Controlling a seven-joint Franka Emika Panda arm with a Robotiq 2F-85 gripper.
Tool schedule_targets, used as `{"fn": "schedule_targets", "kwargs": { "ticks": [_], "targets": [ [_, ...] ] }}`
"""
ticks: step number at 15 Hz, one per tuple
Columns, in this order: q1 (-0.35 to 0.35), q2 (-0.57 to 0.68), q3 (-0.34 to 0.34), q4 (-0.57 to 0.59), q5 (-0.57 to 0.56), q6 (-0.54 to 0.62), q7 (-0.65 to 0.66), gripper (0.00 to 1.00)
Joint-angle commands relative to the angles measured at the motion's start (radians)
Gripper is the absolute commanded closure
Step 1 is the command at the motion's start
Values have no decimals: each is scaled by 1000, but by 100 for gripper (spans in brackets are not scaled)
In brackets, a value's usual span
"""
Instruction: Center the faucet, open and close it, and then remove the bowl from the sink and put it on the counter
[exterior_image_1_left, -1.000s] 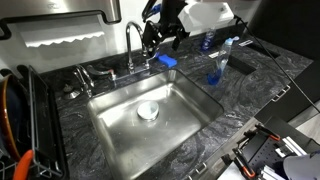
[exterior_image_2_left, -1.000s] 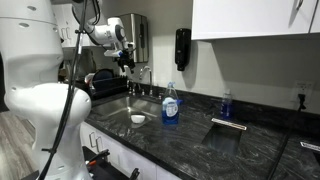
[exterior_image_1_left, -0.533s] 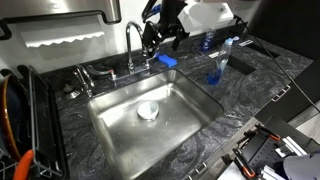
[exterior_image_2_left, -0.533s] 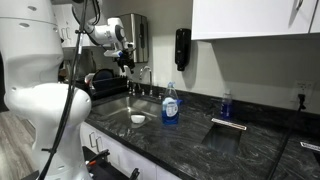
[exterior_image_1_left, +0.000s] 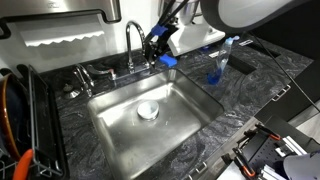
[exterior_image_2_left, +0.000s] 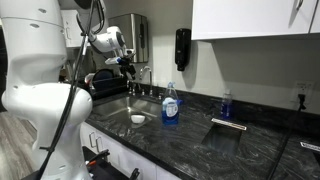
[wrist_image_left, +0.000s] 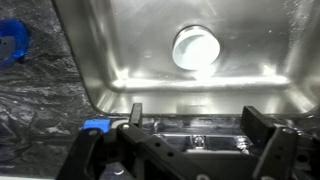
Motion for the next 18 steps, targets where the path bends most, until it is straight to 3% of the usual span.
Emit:
{"fn": "schedule_targets", "kwargs": {
  "ticks": [1, 6, 10, 18],
  "targets": [
    [33, 13, -41, 23, -126, -111, 180, 0],
    [23, 25, -62, 19, -138, -200, 305, 0],
    [20, 53, -81, 33, -141, -206, 370, 0],
    [24, 30, -83, 6, -127, -187, 351, 0]
  ]
}}
